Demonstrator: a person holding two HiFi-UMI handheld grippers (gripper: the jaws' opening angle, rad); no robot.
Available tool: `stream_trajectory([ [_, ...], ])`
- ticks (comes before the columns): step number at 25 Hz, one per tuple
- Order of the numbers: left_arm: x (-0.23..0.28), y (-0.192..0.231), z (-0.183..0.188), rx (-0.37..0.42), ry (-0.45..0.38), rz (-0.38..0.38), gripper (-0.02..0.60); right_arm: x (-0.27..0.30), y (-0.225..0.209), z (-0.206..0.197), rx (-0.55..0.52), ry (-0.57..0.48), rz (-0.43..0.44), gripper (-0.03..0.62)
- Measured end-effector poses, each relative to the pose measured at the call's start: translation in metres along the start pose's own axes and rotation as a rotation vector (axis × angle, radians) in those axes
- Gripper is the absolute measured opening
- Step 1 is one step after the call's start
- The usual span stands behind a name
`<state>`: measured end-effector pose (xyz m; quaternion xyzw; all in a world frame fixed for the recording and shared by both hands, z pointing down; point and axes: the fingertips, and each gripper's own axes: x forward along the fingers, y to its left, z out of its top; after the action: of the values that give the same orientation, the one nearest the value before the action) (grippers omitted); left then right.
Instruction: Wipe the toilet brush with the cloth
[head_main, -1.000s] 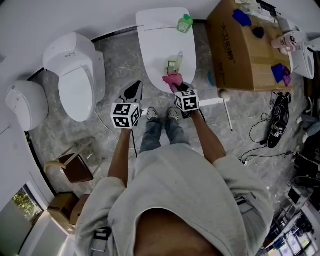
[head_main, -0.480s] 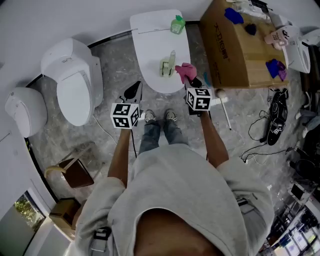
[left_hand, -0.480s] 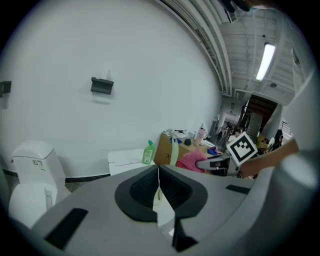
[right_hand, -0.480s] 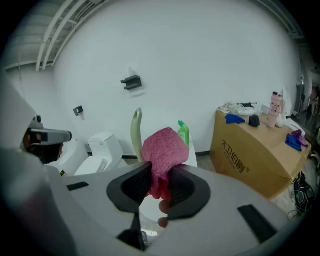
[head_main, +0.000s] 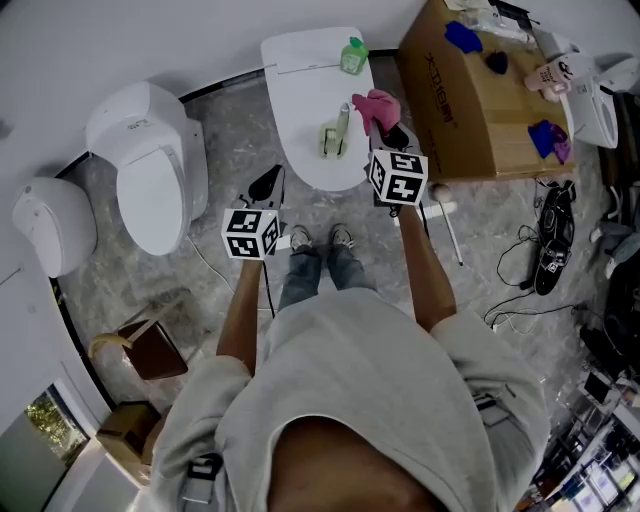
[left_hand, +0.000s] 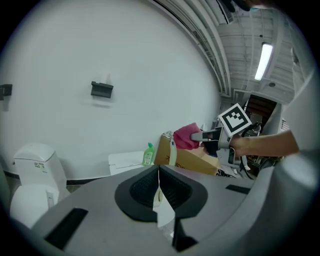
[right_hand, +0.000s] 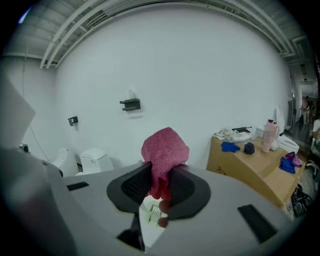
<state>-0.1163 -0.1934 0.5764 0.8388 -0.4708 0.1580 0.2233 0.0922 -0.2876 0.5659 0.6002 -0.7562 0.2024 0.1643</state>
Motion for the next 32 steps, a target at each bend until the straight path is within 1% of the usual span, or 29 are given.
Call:
stream_trajectory([
  [3, -0.004, 0.001, -0.001, -0.003, -0.002, 0.009, 0.023, 0.005, 0.009, -0.003, -0.005, 0.011, 0.010, 0.091],
  [10, -0.010, 0.009, -0.005, -0.017, 0.001, 0.027, 0.023, 0.014, 0.021, -0.036, -0.004, 0.084, 0.014, 0.091],
  [16, -0.010, 0.009, -0.008, -0.020, 0.007, 0.027, 0.023, 0.017, 0.028, -0.055, -0.012, 0.117, 0.025, 0.091],
  [19, -0.010, 0.010, -0.008, -0.020, 0.009, 0.026, 0.023, 0.016, 0.028, -0.048, 0.007, 0.095, 0.027, 0.091],
  [22, -0.010, 0.010, -0.009, -0.022, 0.009, 0.029, 0.023, 0.015, 0.028, -0.039, -0.001, 0.071, 0.038, 0.091],
  [24, -0.010, 0.010, -0.010, -0.022, 0.009, 0.028, 0.023, 0.015, 0.024, -0.032, -0.002, 0.054, 0.030, 0.091],
  [29, -0.009, 0.011, -0.009, -0.024, 0.007, 0.028, 0.023, 0.011, 0.017, -0.008, 0.033, -0.009, 0.021, 0.091],
  [32, -0.010, 0.011, -0.009, -0.027, 0.007, 0.027, 0.023, 0.010, 0.012, 0.005, 0.030, -0.034, 0.003, 0.091],
])
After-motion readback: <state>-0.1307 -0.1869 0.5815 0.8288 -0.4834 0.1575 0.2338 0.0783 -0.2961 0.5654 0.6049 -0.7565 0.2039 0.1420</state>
